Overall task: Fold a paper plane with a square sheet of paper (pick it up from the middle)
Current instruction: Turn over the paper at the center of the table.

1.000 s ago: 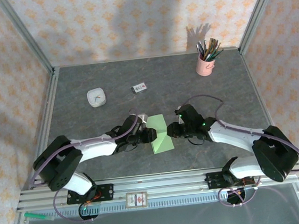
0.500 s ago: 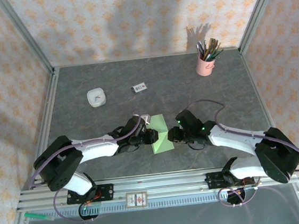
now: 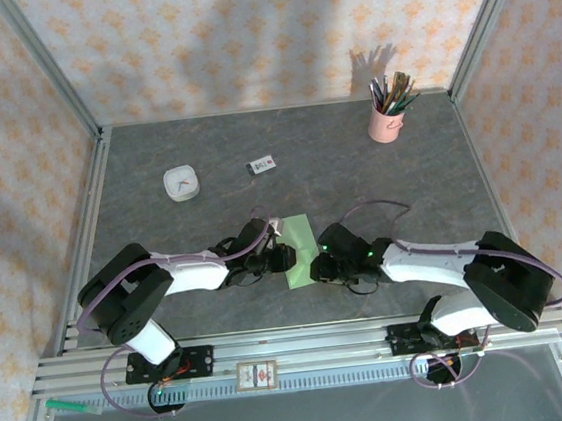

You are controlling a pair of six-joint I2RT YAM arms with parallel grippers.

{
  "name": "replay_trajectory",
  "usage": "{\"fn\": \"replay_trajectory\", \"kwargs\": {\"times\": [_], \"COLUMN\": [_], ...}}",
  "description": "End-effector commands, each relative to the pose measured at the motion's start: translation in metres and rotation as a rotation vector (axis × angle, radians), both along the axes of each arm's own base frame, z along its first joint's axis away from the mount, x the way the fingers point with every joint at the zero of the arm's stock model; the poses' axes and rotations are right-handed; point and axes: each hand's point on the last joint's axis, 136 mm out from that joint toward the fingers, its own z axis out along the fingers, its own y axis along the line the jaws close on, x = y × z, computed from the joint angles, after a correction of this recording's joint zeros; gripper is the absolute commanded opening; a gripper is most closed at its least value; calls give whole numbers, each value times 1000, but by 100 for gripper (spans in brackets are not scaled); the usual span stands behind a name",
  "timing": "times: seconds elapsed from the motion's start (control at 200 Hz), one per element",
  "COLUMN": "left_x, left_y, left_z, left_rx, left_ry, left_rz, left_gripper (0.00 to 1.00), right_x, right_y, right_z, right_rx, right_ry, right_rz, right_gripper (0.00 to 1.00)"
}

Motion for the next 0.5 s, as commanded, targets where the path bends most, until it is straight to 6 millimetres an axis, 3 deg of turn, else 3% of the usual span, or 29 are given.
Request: {"fn": "replay_trajectory", "kwargs": {"times": [0.0, 0.495], "left_x": [0, -4], "left_y": [4, 9], "left_z": [-4, -11], "left_rx": [8, 30], "left_ry": [-14, -1], "left_rz": [-14, -21], "left_gripper": [25, 25], "right_x": [1, 16], "right_y": [1, 17], "right_z": [-6, 3], "right_rx": [0, 21], "right_ry": [-9, -83], "right_rz": [-19, 36], "right_gripper": [38, 39]}}
